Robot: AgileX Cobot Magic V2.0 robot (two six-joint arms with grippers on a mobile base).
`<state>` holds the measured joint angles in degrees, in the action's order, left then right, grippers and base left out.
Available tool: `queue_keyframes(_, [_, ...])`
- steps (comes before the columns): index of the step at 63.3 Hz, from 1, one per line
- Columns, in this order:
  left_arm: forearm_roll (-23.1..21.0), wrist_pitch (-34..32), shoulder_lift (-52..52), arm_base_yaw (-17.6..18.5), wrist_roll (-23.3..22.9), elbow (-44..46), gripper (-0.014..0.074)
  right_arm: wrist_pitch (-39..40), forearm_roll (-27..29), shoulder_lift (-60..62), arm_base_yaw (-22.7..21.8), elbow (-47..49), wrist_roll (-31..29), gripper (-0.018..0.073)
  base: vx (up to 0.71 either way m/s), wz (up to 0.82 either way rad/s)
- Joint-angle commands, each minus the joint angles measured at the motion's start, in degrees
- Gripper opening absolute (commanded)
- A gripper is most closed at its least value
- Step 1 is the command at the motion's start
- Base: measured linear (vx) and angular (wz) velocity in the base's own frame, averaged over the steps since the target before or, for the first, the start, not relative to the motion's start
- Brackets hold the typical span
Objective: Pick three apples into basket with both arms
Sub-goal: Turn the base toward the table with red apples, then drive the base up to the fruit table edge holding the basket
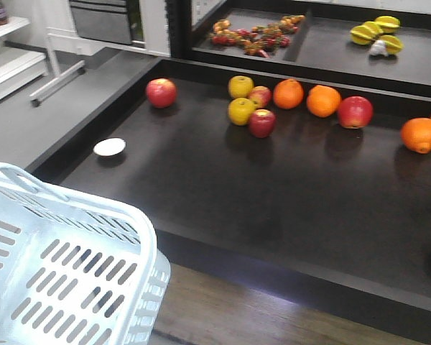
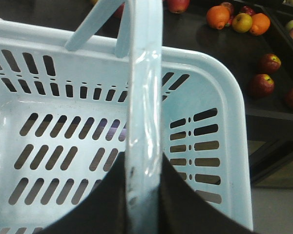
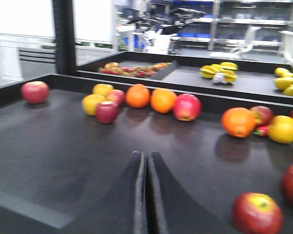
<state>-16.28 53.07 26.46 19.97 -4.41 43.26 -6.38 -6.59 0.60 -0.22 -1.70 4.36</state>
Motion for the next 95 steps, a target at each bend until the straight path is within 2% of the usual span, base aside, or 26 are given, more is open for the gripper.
queue_keyframes(1, [-1.2,-5.4,0.5,0.1,-0.4,1.7,-0.0007,4.0,-0.3,0.7,-0.3,-0.8,-0.4,-0.0005,0.11,-0.41])
queue_keyframes(95, [-1.2,-5.4,0.5,0.1,-0.4,1.7,-0.0007,4.0,-0.3,0.7,-0.3,-0.8,-0.4,-0.0005,0.07,-0.2])
